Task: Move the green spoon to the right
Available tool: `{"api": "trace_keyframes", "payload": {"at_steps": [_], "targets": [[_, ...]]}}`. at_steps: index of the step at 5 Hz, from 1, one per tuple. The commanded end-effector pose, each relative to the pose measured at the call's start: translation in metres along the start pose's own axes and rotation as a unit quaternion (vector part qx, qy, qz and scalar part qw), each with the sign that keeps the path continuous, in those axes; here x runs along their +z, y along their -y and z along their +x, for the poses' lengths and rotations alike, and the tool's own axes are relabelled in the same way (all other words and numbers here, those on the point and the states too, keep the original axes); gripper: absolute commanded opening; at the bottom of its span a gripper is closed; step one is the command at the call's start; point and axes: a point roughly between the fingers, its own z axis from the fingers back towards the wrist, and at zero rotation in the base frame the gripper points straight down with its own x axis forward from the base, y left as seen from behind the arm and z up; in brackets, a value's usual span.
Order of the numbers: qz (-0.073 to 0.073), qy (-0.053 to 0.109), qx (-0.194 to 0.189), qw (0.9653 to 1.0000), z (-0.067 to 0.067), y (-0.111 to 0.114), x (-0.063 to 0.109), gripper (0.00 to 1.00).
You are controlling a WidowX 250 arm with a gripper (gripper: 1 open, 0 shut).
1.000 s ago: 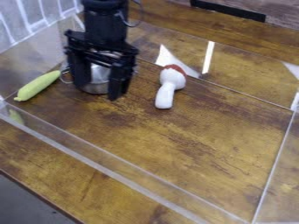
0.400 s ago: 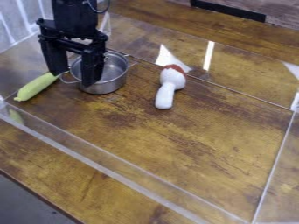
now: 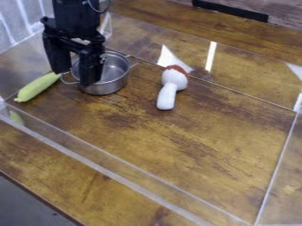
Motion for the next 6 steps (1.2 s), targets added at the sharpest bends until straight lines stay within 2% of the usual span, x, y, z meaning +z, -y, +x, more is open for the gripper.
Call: {"api": "trace_keyframes", "payload": {"at_steps": [1, 3, 5, 6], "targets": [[0.014, 0.032, 0.007, 0.9994, 0.01, -0.022, 0.008, 1.0], [0.021, 0.05, 0.007, 0.9985, 0.019, -0.045, -0.004, 1.0], [0.028, 0.069, -0.021, 0.997, 0.014, -0.083, -0.008, 1.0], [0.03, 0.07, -0.016, 0.997, 0.017, -0.091, -0.023, 1.0]]}}
